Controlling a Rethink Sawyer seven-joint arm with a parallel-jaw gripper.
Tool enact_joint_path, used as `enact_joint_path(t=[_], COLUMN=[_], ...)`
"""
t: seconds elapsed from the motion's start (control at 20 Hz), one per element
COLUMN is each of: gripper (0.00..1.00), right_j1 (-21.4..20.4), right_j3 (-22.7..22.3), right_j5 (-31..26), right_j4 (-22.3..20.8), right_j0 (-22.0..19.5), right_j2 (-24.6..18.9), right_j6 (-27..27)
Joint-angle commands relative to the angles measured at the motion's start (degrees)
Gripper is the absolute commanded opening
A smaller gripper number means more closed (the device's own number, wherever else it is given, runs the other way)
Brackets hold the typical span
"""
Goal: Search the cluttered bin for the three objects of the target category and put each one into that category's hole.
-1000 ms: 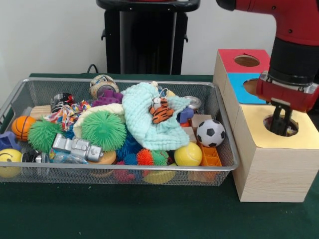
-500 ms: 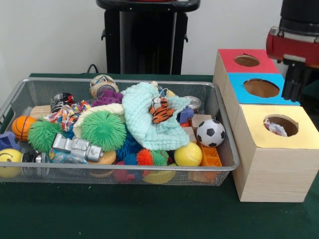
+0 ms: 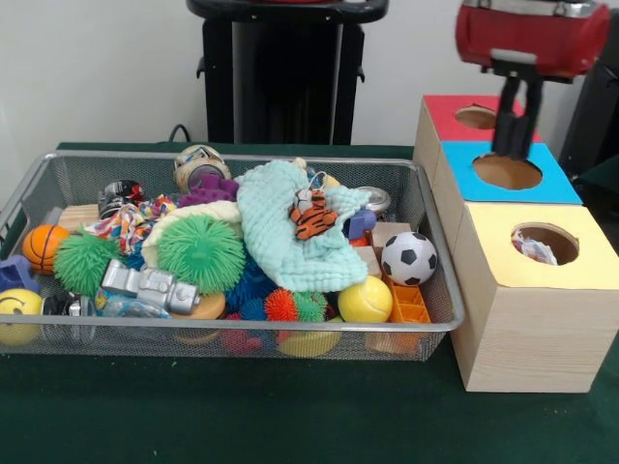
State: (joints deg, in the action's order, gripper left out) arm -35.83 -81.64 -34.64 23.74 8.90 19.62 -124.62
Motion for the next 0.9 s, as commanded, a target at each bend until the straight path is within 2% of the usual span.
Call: enact_joint_path(t=[0.05,0.4,0.55,0.75,0.8,0.9], gripper=[0.00,0.00,0.00,0.00,1.00,1.00], right_j1=[-2.0,-3.8,-3.8,-4.4,-4.7,-4.6], right_j3=[-11.3,-14.3,-13.9,-14.1,-13.9,-13.3], right_j5=[-2.1,-0.6,-2.5,-0.9,-1.2,-2.4], right_j4=[-6.9,-13.2,-16.9,-21.9,-24.6,-25.4], right_j0=[-6.6,-13.4,-15.6,-18.6,-19.7,-20.5], right_j2=[-7.6,-11.8,-13.1,-15.8,-17.2,-17.7], right_j6=[9.6,13.6,14.8,16.0,15.0,16.2])
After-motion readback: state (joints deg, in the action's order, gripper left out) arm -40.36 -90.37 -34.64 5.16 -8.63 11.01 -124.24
